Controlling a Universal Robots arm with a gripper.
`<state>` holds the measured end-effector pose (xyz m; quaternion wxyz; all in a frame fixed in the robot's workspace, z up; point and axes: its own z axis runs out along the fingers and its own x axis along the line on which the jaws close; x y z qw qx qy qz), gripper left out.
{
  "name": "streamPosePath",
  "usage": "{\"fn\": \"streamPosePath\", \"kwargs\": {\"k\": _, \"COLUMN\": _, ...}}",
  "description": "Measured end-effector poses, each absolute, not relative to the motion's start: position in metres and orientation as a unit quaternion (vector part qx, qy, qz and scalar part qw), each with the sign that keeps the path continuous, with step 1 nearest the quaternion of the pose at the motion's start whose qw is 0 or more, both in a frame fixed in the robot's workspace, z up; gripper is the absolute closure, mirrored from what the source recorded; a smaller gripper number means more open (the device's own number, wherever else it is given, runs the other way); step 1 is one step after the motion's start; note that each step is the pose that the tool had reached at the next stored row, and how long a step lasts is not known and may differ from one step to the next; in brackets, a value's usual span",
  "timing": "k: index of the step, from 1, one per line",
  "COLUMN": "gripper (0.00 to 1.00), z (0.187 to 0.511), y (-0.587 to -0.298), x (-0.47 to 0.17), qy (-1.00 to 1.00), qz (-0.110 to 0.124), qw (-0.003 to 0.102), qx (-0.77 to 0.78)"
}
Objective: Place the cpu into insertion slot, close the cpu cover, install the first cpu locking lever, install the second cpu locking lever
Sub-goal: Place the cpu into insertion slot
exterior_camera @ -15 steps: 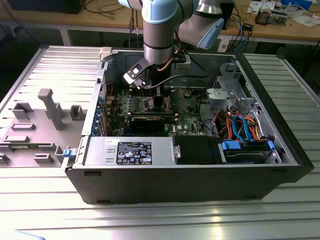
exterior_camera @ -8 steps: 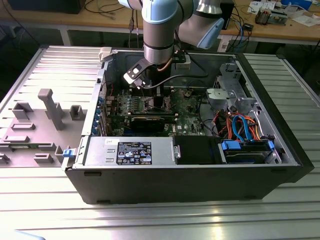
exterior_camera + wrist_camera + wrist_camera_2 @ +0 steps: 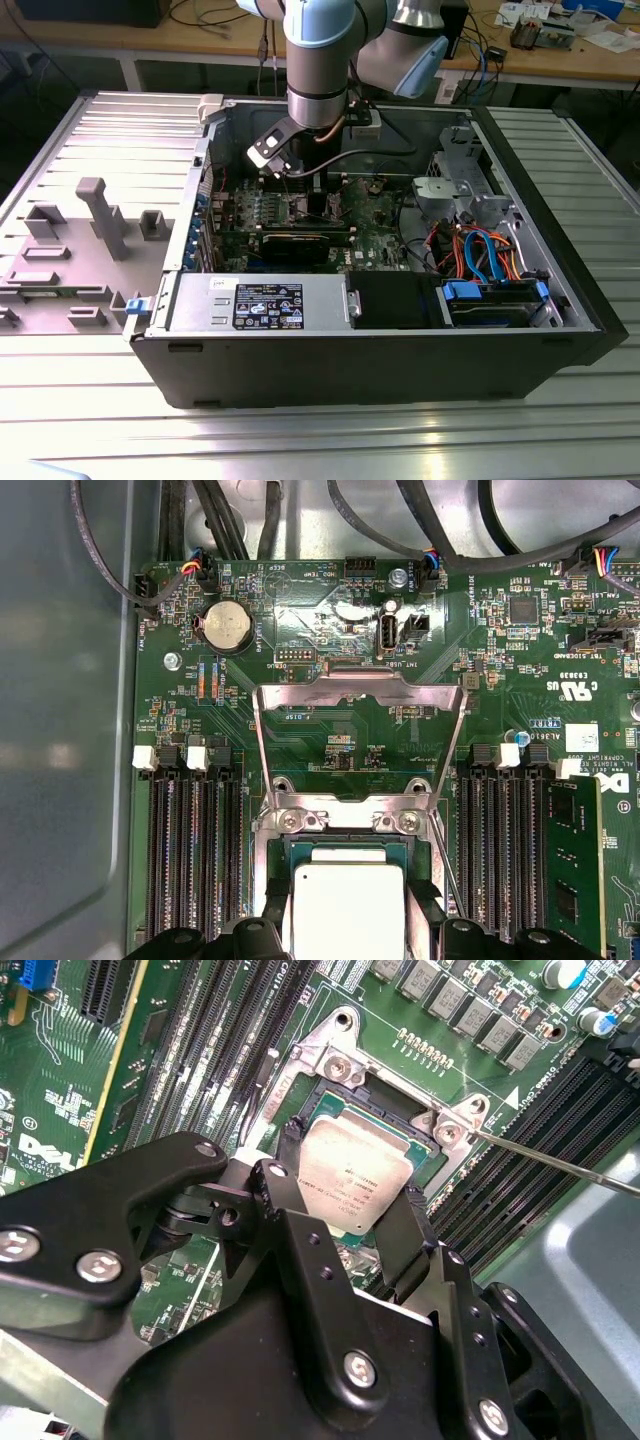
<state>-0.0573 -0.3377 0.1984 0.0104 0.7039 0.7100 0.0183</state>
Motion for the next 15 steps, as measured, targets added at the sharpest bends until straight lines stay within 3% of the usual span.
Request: {"fn": "streamPosePath", "kwargs": {"k": 15, "gripper": 0.46, "z": 0.1981, "y": -0.3377, "x": -0.0573, "qy": 0.71, "qz": 0.018, "qw": 0.01, "qx": 0.704}}
